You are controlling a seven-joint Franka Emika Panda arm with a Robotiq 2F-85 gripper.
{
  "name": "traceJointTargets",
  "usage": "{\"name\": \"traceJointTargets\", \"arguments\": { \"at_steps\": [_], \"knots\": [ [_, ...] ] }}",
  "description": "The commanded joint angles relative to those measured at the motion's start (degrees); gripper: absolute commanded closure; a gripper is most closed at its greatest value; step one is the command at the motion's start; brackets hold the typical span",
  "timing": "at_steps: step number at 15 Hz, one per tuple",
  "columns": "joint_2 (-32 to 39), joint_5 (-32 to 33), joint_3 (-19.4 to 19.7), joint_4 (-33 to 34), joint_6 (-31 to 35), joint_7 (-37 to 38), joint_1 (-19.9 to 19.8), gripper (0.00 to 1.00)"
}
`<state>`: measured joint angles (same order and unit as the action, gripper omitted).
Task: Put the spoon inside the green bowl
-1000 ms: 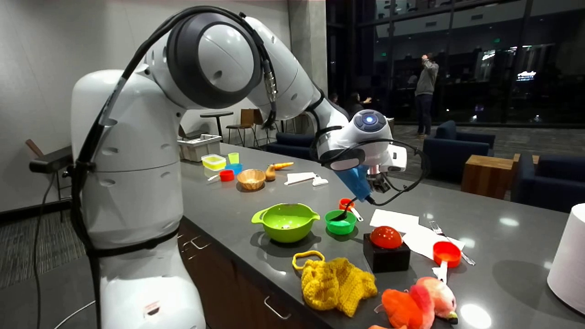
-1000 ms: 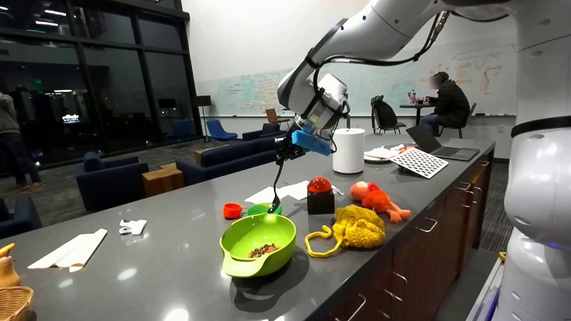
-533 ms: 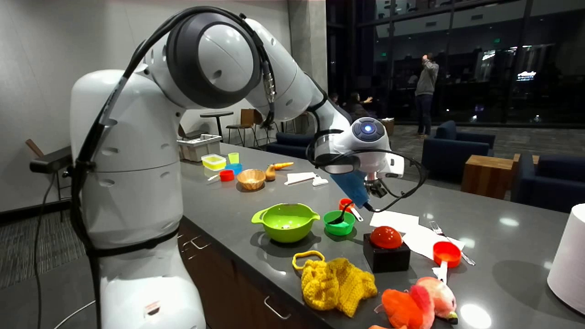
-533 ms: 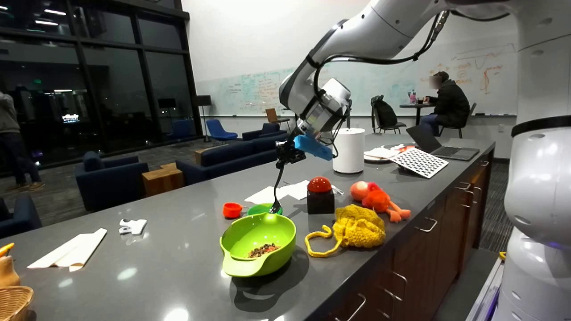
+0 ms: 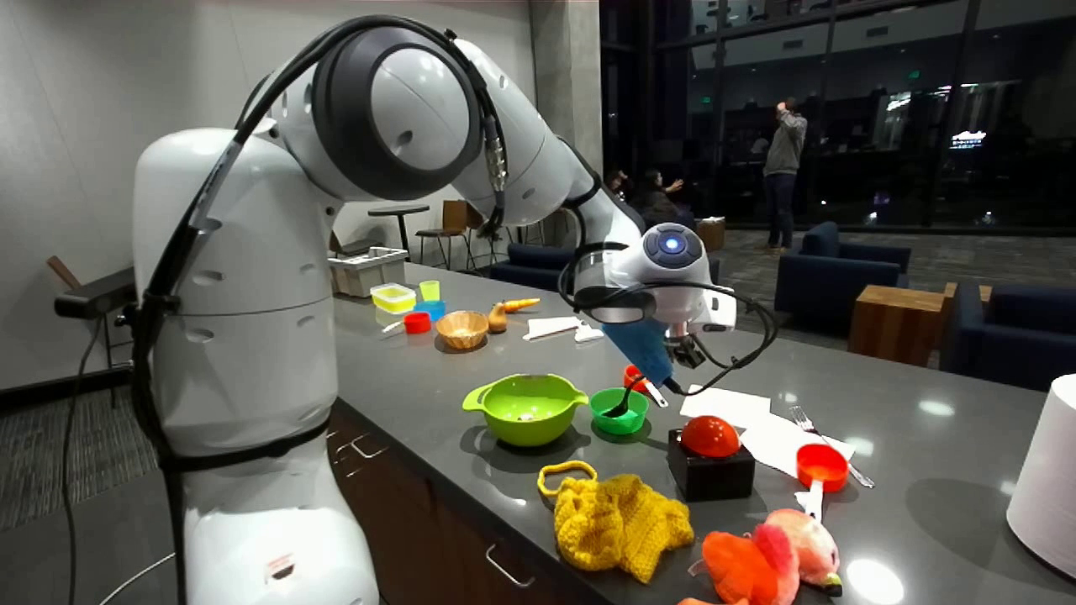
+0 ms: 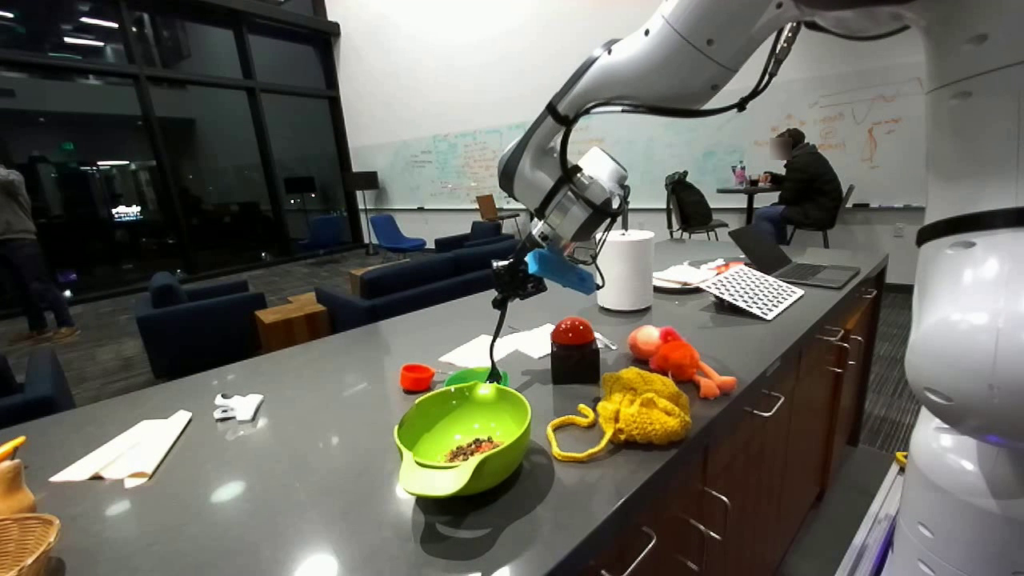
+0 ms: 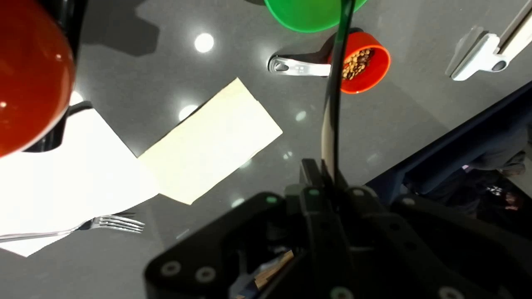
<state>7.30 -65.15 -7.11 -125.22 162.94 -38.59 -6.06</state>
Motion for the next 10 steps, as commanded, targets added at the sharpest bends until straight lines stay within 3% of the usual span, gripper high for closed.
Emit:
{"name": "traceJointTargets", "arguments": {
  "at_steps": [1, 5, 10],
  "knots": [
    [-3.0, 3.0, 0.2, -3.4, 1.6, 1.8, 0.5, 0.64],
    [-5.6, 11.4, 0.6, -6.5, 3.6, 7.3, 1.1, 0.38],
    [-8.6, 36.9, 4.1, -10.9, 2.3, 24.1, 3.5, 0.03]
  ]
}}
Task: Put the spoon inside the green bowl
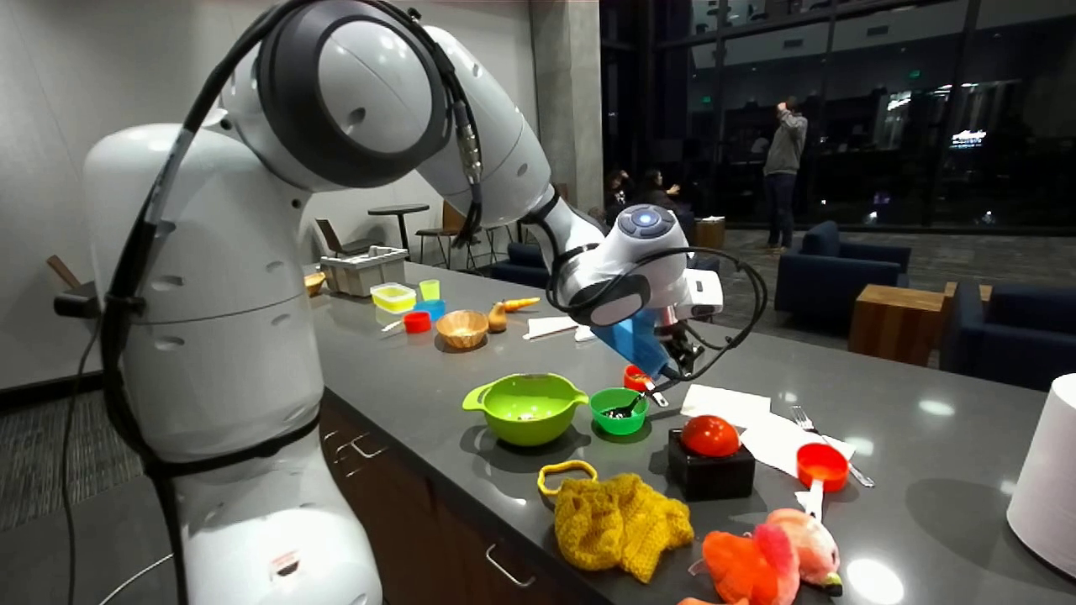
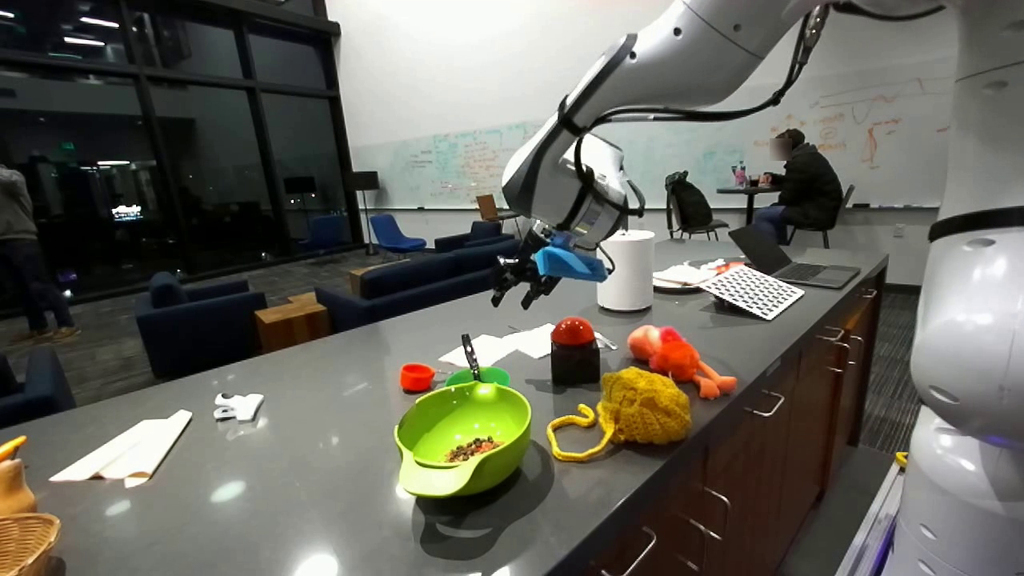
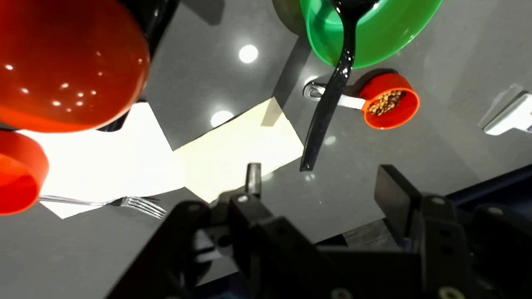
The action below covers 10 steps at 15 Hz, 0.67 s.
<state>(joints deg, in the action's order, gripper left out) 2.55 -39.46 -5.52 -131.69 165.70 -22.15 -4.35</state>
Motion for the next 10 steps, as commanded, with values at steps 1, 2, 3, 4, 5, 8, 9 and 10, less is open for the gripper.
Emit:
{"name": "traceJointTargets", "arguments": {
  "at_steps": [1, 2, 3, 4, 5, 8, 9, 10],
  "knots": [
    [-4.5, 16.4, 3.1, -5.2, -1.4, 10.6, 1.9, 0.01],
    [-5.2, 21.6, 3.6, -5.4, -3.0, 13.5, 1.9, 0.00],
    [-6.1, 26.5, 4.0, -5.2, -5.9, 16.5, 1.8, 0.00],
    [-6.9, 31.6, 4.4, -4.5, -9.5, 20.0, 1.7, 0.00],
    [-8.1, 36.8, 4.3, -3.0, -15.1, 24.2, 1.8, 0.00],
    [-7.9, 43.5, 1.7, 0.6, -29.0, 32.5, 4.1, 0.00],
    [-7.8, 43.8, 1.0, 2.0, -33.9, 33.6, 5.0, 0.00],
    [-7.6, 44.0, 0.4, 3.5, -38.7, 34.5, 5.8, 0.00]
  ]
}}
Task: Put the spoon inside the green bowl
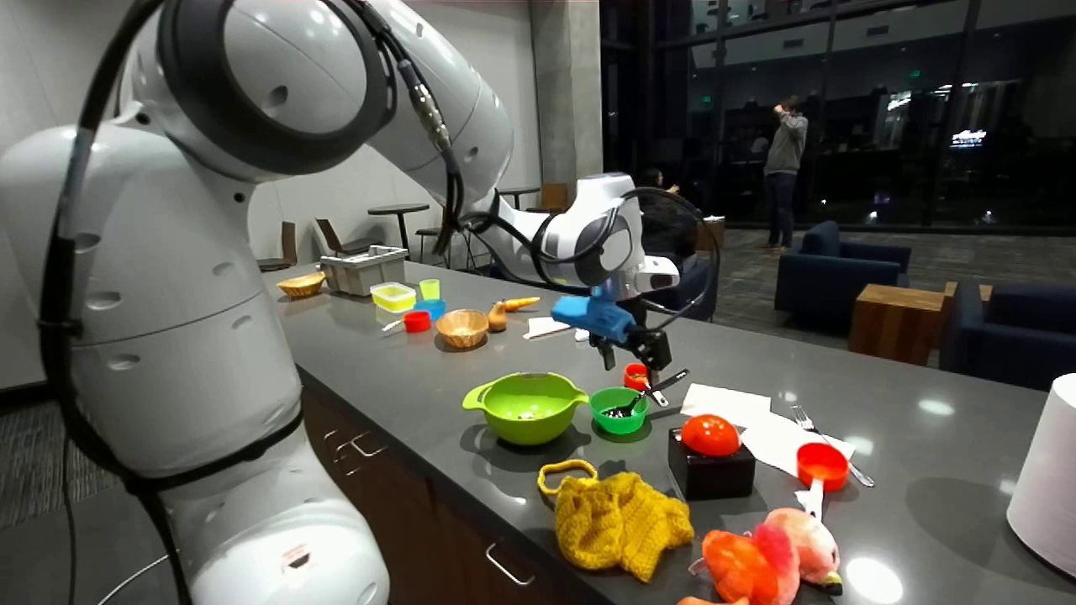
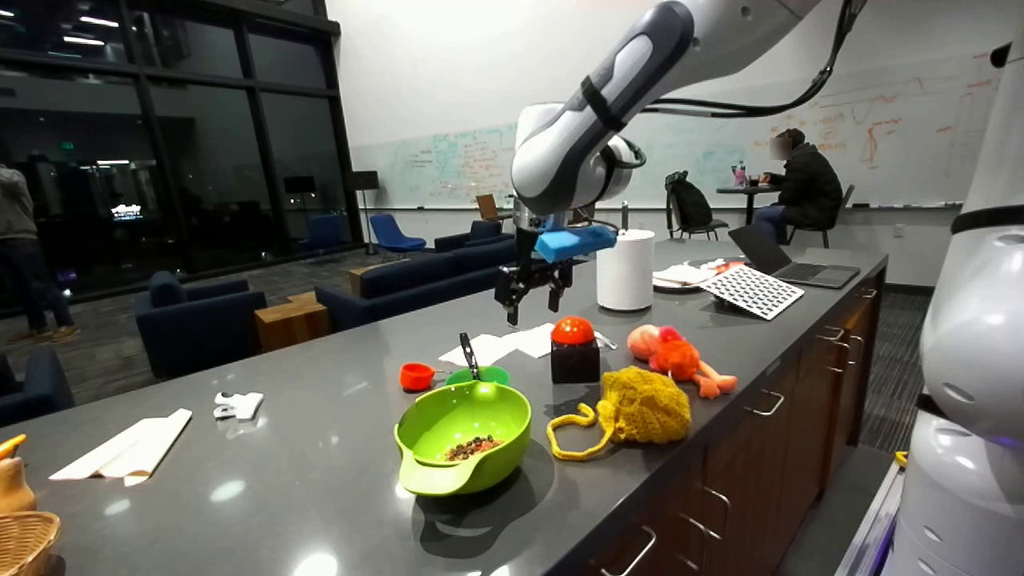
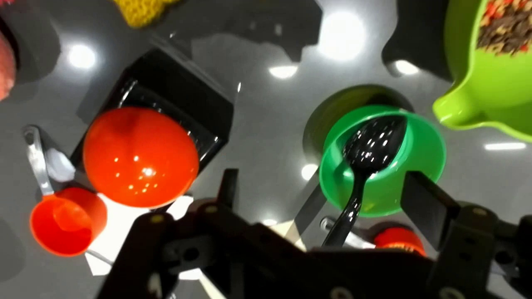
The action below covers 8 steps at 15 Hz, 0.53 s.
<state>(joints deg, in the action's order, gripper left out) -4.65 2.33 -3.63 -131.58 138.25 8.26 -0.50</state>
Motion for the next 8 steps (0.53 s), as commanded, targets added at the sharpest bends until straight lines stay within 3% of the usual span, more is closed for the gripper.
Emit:
{"name": "traceJointTargets", "arguments": {
  "at_steps": [1, 4, 8],
  "knots": [
    [0.1, 2.0, -2.0, 5.1, -16.0, 4.2, 2.8, 0.00],
    [1.2, 1.2, -3.3, 12.0, -29.9, 4.8, 4.9, 0.00],
    [2.8, 3.3, -4.5, 20.1, -42.2, 5.0, 6.4, 0.00]
  ]
}}
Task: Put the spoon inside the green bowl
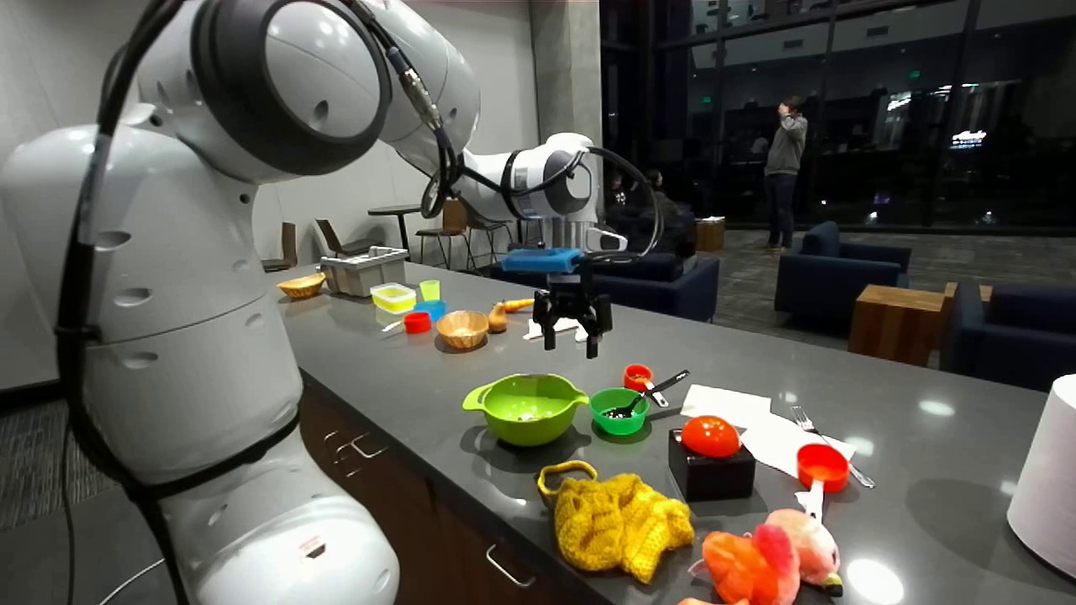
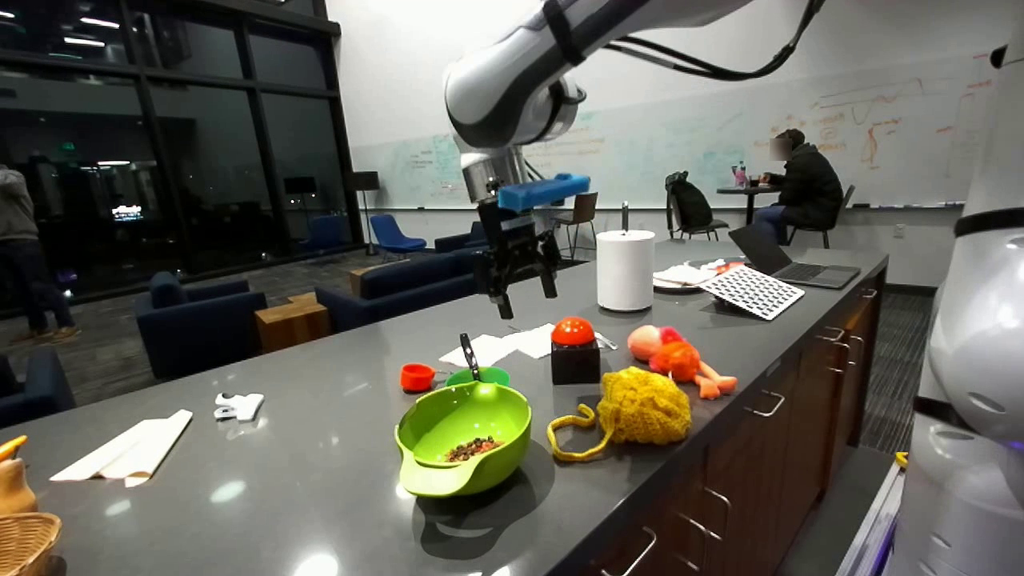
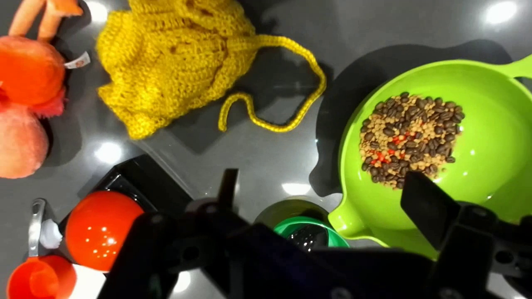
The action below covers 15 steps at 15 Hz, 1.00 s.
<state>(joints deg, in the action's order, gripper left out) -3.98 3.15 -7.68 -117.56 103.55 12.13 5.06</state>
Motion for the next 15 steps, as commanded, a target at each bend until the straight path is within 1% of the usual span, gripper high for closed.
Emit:
{"name": "traceJointTargets", "arguments": {
  "at_steps": [1, 4, 5, 6, 9, 12, 15],
  "knots": [
    [2.1, 3.3, -0.3, 7.7, -10.8, -0.2, 0.8, 0.00],
    [1.2, 7.9, 0.0, 10.4, -16.7, -1.7, 0.7, 0.00],
    [0.5, 9.7, 0.2, 10.4, -16.6, -2.8, 0.6, 0.00],
    [0.0, 10.9, 0.4, 10.5, -16.0, -3.6, 0.5, 0.00],
    [-1.7, 12.1, 1.7, 9.7, -10.5, -6.4, -0.3, 0.00],
    [-2.5, 10.0, 3.7, 9.4, -4.7, -10.4, -1.6, 0.00],
    [-2.7, 7.0, 6.3, 10.6, -2.2, -16.1, -3.3, 0.00]
  ]
}}
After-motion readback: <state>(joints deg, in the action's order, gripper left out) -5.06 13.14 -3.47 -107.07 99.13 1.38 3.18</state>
